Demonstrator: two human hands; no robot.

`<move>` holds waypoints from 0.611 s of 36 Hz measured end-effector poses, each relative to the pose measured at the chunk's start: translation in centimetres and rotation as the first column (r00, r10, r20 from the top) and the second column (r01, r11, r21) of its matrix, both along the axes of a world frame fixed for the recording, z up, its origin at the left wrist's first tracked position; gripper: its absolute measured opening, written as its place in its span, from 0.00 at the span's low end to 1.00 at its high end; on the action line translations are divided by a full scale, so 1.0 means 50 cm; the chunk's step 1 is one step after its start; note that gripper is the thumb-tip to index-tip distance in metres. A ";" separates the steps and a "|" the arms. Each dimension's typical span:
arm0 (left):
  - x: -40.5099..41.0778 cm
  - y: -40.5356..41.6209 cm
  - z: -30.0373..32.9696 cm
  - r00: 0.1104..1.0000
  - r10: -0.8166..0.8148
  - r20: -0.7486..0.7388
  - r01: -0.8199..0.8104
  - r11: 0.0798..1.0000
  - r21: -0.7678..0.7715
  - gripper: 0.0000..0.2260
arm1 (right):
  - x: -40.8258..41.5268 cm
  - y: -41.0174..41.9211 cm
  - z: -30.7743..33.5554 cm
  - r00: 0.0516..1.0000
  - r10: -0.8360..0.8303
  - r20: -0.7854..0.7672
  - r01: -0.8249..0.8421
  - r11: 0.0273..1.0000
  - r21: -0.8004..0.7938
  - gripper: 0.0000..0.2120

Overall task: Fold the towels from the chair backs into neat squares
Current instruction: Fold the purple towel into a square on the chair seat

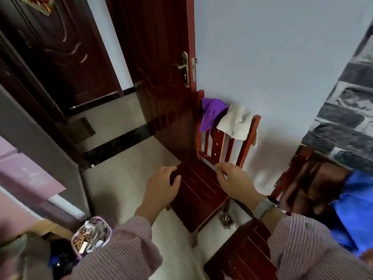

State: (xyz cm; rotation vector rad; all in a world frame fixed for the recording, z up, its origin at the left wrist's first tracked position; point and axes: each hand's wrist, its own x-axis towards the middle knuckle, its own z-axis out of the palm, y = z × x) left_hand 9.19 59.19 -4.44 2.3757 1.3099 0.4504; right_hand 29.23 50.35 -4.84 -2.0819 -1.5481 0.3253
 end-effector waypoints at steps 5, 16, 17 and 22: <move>0.034 0.155 -0.037 0.998 -0.032 0.045 0.038 0.987 -0.154 0.17 | 0.014 0.145 -0.017 0.997 -0.056 -0.049 0.053 0.997 -0.058 0.14; 0.230 0.542 -0.075 0.939 -0.327 0.103 0.343 0.905 -0.253 0.15 | 0.091 0.398 -0.051 0.858 -0.498 -0.128 0.476 0.863 -0.169 0.13; 0.249 0.571 -0.074 0.923 -0.372 0.097 0.385 0.893 -0.232 0.14 | 0.093 0.419 -0.049 0.835 -0.533 -0.134 0.511 0.843 -0.169 0.13; 0.367 0.672 -0.060 0.833 -0.541 0.116 0.553 0.810 -0.196 0.15 | 0.121 0.492 -0.027 0.689 -0.717 -0.109 0.702 0.697 -0.147 0.14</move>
